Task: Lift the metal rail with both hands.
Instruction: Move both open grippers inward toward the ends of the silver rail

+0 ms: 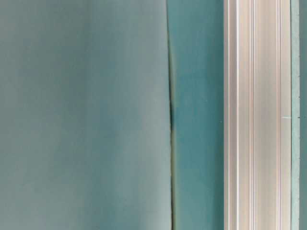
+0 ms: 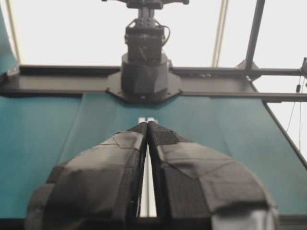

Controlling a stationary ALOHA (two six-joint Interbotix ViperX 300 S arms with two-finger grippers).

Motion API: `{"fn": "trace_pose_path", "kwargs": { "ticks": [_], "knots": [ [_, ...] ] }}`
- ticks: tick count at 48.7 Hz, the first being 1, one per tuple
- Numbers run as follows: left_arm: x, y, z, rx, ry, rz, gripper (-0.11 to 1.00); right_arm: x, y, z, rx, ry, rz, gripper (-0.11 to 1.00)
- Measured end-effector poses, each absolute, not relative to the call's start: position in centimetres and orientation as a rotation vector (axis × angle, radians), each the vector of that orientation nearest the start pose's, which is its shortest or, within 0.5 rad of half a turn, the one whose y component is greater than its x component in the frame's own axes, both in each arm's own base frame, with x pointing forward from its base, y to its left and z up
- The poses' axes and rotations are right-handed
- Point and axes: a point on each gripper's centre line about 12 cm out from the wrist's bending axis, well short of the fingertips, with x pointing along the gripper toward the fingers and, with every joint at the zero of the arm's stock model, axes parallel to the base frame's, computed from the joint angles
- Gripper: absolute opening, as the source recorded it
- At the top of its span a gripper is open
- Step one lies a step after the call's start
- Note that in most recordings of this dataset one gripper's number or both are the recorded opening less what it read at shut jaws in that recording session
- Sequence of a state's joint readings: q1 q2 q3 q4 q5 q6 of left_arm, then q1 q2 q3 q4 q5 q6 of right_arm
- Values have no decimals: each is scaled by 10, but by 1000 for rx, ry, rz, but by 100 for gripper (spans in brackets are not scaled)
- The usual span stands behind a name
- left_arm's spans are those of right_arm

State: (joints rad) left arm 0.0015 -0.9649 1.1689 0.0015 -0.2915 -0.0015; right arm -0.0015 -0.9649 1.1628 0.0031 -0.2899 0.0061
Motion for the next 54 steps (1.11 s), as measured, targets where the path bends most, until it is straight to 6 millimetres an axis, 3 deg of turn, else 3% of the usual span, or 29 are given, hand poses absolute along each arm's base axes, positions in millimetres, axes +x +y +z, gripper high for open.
{"fn": "trace_pose_path", "kwargs": {
  "ticks": [3, 10, 27, 54],
  "knots": [
    [202, 0, 292, -12, -48, -1, 13, 200, -1, 297, 18, -83, -7, 12],
    [216, 0, 283, -49, 86, 2, -2, 203, -7, 288, 173, 28, -46, 1],
    [238, 1, 288, -44, 328, 13, -2, 221, -12, 278, 317, 361, -96, 1],
    [275, 3, 259, -47, 705, 32, -2, 279, -9, 242, 384, 842, -133, 1]
  ]
}}
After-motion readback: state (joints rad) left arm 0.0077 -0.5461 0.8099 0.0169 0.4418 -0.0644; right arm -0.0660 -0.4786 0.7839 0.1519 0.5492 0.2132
